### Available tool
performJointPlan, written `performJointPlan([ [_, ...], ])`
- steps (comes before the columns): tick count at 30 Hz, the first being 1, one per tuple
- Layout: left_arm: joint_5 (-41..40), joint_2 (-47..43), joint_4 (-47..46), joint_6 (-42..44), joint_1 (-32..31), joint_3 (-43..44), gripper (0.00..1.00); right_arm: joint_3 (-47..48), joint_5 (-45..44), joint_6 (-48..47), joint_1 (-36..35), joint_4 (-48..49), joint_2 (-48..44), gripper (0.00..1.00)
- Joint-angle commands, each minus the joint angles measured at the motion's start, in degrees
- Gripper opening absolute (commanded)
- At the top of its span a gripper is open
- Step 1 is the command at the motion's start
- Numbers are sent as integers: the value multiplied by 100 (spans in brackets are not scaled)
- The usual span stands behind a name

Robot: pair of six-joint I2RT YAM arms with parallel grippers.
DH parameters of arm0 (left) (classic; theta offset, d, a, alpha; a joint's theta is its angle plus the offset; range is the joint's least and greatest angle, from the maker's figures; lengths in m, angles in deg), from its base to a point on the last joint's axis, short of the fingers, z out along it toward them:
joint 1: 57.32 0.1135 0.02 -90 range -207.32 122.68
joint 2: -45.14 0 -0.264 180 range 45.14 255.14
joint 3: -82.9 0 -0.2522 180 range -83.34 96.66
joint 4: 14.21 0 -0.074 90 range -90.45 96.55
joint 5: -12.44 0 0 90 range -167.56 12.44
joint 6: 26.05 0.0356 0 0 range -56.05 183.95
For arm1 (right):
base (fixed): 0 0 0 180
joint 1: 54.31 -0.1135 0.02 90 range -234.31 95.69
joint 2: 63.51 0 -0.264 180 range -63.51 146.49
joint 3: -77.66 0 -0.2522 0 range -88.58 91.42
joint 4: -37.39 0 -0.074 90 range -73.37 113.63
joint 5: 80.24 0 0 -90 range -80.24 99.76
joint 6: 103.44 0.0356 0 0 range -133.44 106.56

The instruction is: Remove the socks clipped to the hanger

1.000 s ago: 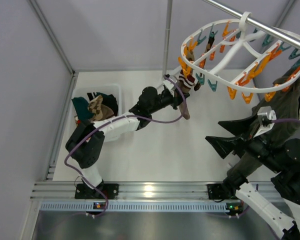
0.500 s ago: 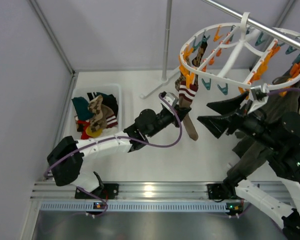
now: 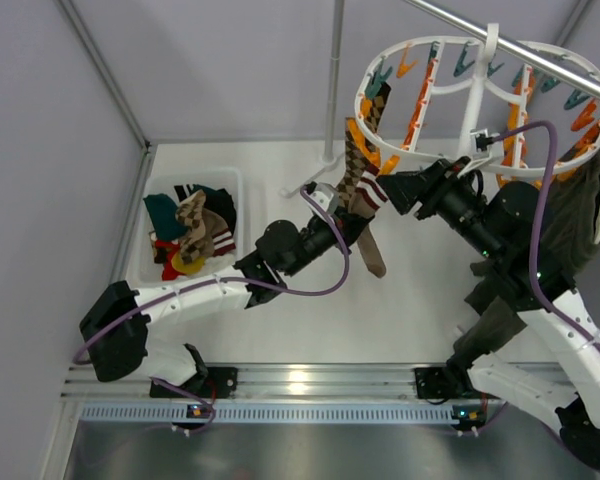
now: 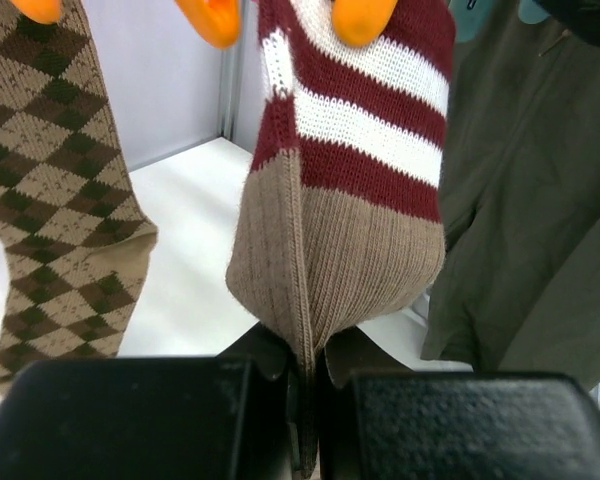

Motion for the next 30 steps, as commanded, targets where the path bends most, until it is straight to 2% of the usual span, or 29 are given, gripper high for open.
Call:
performJointPlan([
  [1, 94, -247, -7, -58, 4, 20, 0, -82, -990, 154, -107, 494, -220, 57],
  [11, 314, -185, -6, -225, 4, 108, 0, -310, -912, 40, -124, 1091, 122, 58],
  [15, 726, -203, -6, -313, -5, 117, 0, -399, -982, -4, -116, 1259, 148, 58],
  [26, 744, -256, 55, -313, -5, 116, 0, -636, -1404, -268, -124, 978, -106, 60],
  [30, 849, -247, 47, -365, 4, 125, 0, -601, -1440, -461, -124, 977, -45, 65],
])
